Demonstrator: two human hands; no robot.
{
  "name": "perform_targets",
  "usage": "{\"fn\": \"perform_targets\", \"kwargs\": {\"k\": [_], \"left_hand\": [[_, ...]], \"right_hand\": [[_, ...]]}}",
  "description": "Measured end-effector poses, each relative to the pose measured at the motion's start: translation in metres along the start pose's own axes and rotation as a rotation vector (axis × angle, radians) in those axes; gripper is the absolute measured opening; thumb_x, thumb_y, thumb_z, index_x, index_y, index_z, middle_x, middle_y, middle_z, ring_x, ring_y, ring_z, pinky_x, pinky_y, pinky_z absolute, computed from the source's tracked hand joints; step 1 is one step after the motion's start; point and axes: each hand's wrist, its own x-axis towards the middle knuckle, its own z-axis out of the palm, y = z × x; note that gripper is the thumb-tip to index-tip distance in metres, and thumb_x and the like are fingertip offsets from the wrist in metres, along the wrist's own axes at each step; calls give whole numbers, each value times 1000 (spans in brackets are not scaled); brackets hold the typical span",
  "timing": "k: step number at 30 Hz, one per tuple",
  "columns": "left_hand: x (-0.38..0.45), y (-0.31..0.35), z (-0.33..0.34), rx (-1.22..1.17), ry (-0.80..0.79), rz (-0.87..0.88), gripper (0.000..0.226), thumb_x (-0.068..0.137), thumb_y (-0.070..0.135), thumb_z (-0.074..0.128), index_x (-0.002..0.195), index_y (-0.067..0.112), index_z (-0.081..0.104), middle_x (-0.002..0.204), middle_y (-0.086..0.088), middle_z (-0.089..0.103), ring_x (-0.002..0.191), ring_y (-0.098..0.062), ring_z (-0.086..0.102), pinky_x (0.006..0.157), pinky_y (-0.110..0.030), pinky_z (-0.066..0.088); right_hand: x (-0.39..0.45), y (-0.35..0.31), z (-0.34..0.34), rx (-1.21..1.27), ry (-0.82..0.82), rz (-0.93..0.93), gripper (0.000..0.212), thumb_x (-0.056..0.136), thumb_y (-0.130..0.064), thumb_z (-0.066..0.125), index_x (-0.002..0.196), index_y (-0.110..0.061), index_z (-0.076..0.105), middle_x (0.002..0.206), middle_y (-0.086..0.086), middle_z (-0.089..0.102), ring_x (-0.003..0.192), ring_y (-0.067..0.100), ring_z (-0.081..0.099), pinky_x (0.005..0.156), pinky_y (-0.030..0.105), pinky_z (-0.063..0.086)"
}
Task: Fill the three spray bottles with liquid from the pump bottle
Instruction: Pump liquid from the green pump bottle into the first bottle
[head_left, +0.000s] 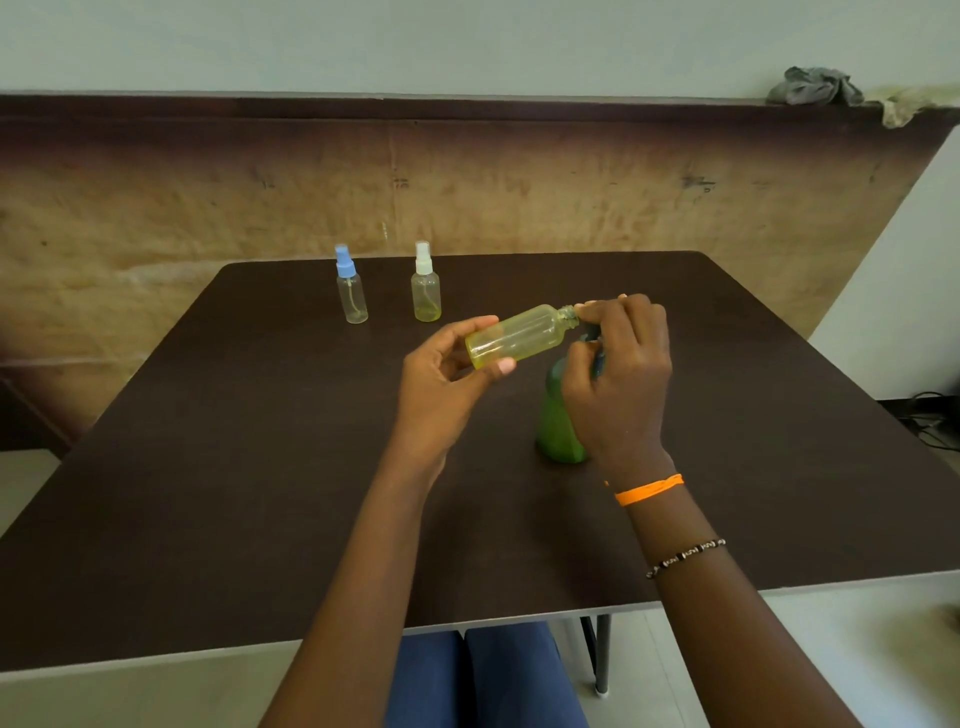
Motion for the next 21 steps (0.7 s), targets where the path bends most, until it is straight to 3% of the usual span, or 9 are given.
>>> {"fn": "perform_targets", "kwargs": {"k": [5, 8, 13, 21], "left_hand": [[0, -2, 2, -9, 12, 7, 40, 74, -6, 70, 105, 18, 63, 101, 3, 67, 94, -2, 64, 77, -16, 50], [0, -3, 0, -4, 10, 3, 40, 74, -5, 71, 106, 19, 63, 102, 3, 68, 95, -3, 64, 79, -18, 51], [0, 1, 0, -7, 1, 4, 40, 74, -4, 71, 107, 17, 63, 101, 4, 68, 94, -2, 65, 79, -18, 51], [1, -4, 0, 13, -7, -9, 39, 75, -3, 70, 106, 20, 63, 104, 1, 68, 99, -7, 64, 79, -18, 51]], "right_hand": [[-5, 7, 8, -24, 34, -8, 29, 72, 7, 41, 90, 6, 64, 84, 20, 57, 81, 33, 51, 87, 31, 43], [-6, 7, 9, -26, 27, -10, 28, 73, 6, 41, 89, 6, 64, 84, 20, 56, 83, 30, 49, 85, 29, 42], [1, 3, 3, -44, -7, -28, 25, 71, 4, 43, 88, 5, 62, 83, 18, 53, 81, 23, 41, 68, 28, 37], [-6, 14, 12, -40, 35, -39, 27, 73, 9, 39, 87, 8, 62, 83, 23, 55, 82, 29, 44, 82, 35, 45]]}}
